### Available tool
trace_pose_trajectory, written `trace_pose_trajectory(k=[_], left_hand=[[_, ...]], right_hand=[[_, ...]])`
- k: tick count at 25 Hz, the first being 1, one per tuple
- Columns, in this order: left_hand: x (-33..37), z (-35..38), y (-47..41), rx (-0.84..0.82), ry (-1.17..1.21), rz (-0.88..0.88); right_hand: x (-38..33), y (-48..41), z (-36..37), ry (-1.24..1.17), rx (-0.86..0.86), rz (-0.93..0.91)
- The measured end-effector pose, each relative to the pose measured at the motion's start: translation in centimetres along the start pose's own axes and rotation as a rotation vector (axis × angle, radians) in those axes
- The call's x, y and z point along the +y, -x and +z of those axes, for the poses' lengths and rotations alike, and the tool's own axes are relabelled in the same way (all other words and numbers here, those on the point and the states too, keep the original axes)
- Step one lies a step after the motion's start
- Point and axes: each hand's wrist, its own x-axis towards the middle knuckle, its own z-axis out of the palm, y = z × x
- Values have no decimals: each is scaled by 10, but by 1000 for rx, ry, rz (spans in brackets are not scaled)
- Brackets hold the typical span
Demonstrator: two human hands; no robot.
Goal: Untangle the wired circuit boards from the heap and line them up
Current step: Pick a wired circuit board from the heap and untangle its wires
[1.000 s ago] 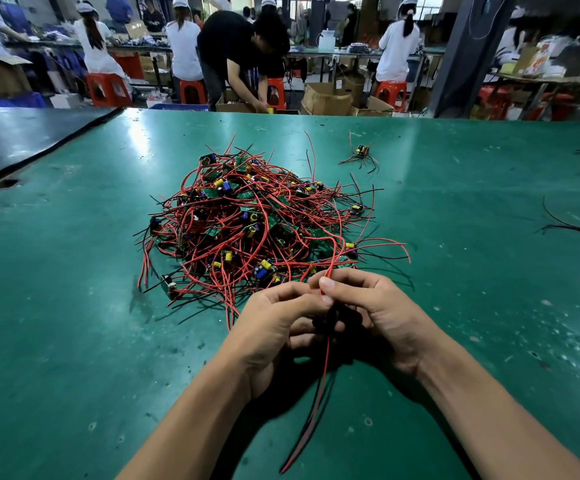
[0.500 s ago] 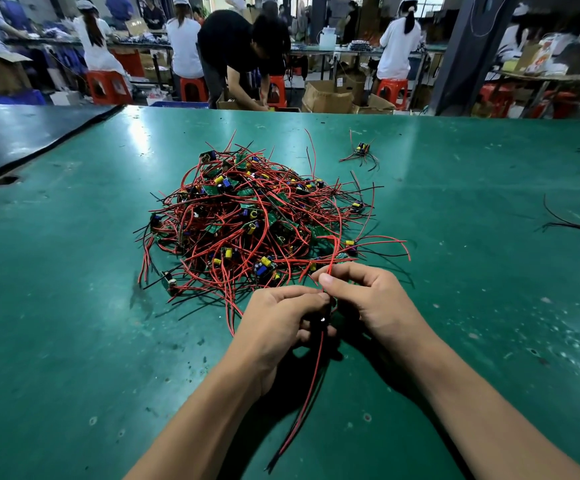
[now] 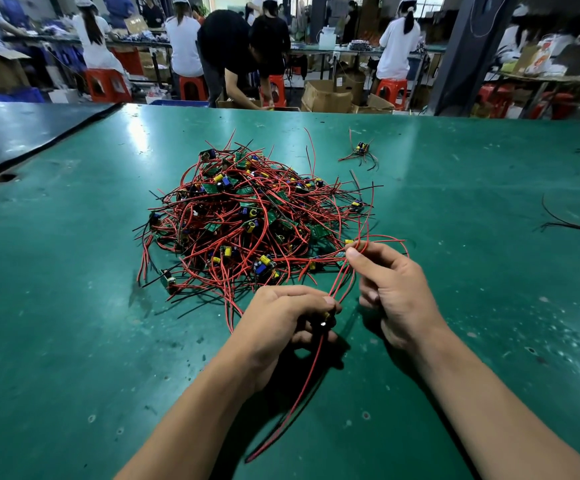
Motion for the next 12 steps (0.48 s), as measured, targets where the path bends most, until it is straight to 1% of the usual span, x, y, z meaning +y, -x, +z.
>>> trace_pose_trajectory(k=[3,5,8,10,12], left_hand=[[2,-6,0,-70,8,-39],[1,-6,1,-107,18,-46],[0,-7,1,-95,88,-37],[-1,-7,0,-71,114,-38],[-3,-5,0,-52,123,-28]], right_hand=[[-4,-1,2,-153,-67,80],[-8,-1,0,-214,-125,172],[-13,1,-5,-339,-173,298],[-15,3,-7,-347,-209,304],[-14,6,-5,-241,-292,304]])
